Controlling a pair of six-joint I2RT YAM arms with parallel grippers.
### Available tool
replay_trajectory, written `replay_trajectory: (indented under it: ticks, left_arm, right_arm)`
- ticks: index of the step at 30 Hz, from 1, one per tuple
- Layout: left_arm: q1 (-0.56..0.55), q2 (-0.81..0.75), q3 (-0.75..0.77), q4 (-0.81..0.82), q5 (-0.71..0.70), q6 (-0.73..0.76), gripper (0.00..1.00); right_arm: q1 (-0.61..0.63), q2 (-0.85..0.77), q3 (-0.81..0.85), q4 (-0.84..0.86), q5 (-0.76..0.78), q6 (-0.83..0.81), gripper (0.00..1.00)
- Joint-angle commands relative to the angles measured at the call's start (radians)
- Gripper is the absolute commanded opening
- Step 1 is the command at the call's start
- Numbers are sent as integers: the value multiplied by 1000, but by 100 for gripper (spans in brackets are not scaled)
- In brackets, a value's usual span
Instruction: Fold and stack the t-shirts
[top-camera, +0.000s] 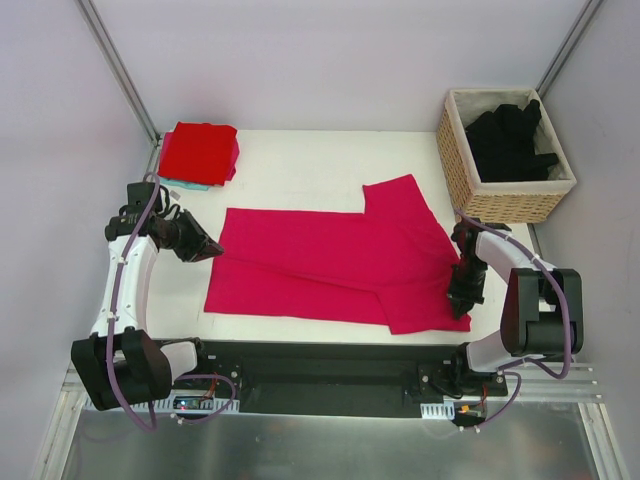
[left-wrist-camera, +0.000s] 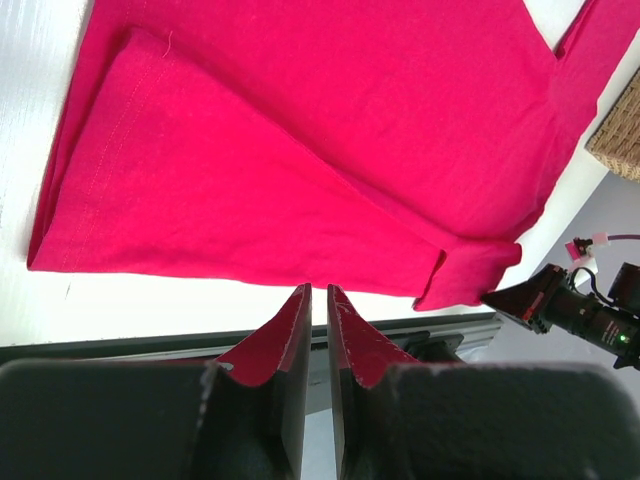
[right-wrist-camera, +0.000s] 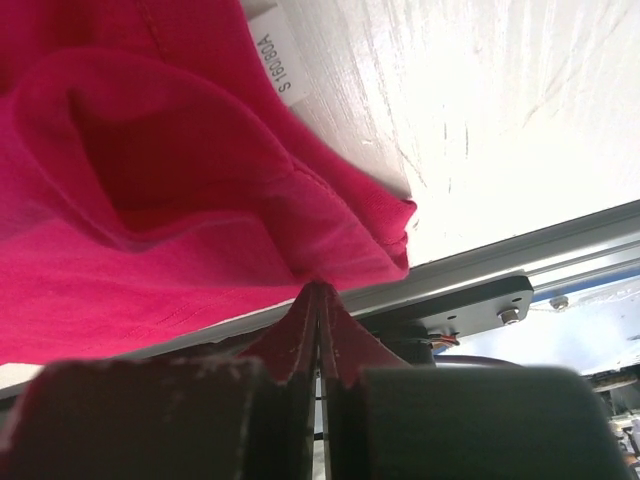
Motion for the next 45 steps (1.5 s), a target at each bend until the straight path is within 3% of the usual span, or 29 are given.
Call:
replay_trajectory:
  ticks: [1, 4, 9, 45]
  left_arm:
    - [10, 2, 37, 8, 17, 4, 11]
    - [12, 0, 32, 10, 16, 3, 11]
    - [10, 6, 21, 20, 28, 3, 11]
    - [12, -50, -22, 45, 82, -78, 11]
  right_arm:
    - [-9, -26, 16, -21, -13, -9, 1]
    - [-9, -84, 52, -47, -16, -7, 1]
    - [-9, -114, 264, -144, -5, -10, 1]
    - [39, 402, 769, -26, -181, -53, 1]
